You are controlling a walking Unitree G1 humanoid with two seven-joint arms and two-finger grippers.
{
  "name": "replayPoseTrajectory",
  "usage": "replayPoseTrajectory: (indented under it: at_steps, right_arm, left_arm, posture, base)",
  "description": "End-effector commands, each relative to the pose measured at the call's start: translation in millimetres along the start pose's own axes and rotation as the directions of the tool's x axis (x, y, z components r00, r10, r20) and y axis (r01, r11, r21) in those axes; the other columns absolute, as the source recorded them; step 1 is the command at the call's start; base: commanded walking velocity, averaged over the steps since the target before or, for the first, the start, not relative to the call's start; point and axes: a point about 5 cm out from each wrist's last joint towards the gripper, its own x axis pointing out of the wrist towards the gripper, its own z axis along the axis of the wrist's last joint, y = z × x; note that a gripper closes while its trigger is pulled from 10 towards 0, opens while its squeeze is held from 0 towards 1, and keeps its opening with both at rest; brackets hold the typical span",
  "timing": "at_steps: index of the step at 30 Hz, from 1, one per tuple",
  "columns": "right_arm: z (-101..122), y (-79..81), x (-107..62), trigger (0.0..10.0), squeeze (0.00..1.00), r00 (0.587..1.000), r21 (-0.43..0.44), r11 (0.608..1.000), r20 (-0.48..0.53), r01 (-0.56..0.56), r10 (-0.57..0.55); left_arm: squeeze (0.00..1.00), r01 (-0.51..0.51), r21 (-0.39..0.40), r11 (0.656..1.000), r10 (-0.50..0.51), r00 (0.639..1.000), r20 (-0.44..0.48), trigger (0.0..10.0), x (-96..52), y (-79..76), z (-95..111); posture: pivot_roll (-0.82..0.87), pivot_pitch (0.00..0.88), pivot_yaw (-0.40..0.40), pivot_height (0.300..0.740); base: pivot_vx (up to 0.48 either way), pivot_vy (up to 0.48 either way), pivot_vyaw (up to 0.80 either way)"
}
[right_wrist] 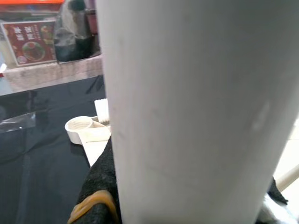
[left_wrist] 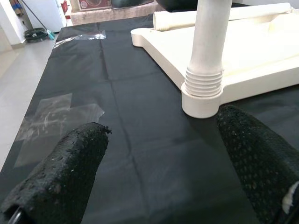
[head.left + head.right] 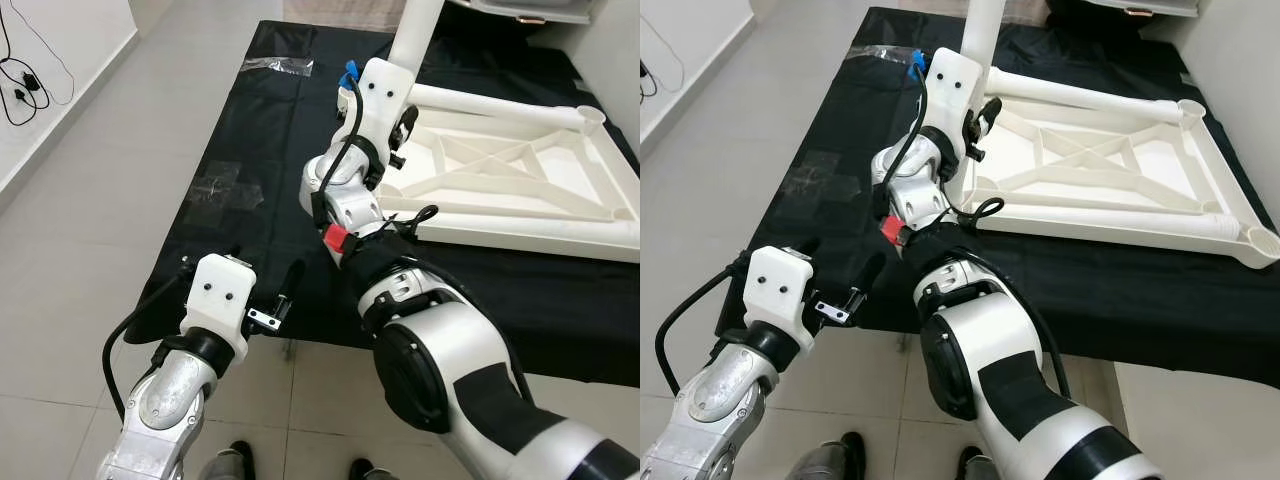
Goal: Building children table
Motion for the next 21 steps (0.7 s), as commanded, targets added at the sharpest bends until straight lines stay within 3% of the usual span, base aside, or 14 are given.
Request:
replayPoseTrajectory:
  at_steps: [1,6,9,14,21]
  right_arm:
    - [-49,-15.9,-1.8,10.0,0.0,0.989,-0.155,0.987,-0.131,0.044,-0.065]
    - [-51,-13.8,-6.4,10.0,0.0,0.991,-0.158,0.987,-0.128,0.028,-0.049]
    - [-57,-10.6,-14.1,10.0,0.0,0.991,-0.119,0.992,-0.133,-0.042,0.026]
    - [-67,-13.7,-12.7,10.0,0.0,0.985,-0.118,0.987,-0.145,-0.112,0.095]
    - [-74,-25.1,-5.8,10.0,0.0,0.988,-0.157,0.985,-0.146,-0.072,0.049]
  left_arm:
    - [0.0,0.004,0.008,1.0,-0.004,1.0,-0.015,10.0,-0.2,0.6,-4]
    - [0.0,0.001,0.008,1.0,-0.001,1.0,-0.014,10.0,-0.1,1.3,-4]
    - [0.0,-0.002,0.01,1.0,0.002,1.0,-0.014,10.0,0.7,2.2,-5]
    - [0.0,-0.002,0.011,1.0,0.002,1.0,-0.014,10.0,1.0,2.9,-5]
    - [0.0,-0.003,0.015,1.0,0.003,1.0,-0.012,10.0,1.5,4.3,-5]
  posture:
    - [0.14,0.259,-0.083,0.74]
    - [0.13,0.26,-0.081,0.74]
    - [0.13,0.261,-0.082,0.74]
    - [0.12,0.262,-0.077,0.74]
    - [0.12,0.261,-0.077,0.74]
  base:
    - [0.0,0.0,0.0]
    - [0.0,0.0,0.0]
    - [0.0,0.0,0.0]
    - [0.0,0.0,0.0]
    - [0.0,0.0,0.0]
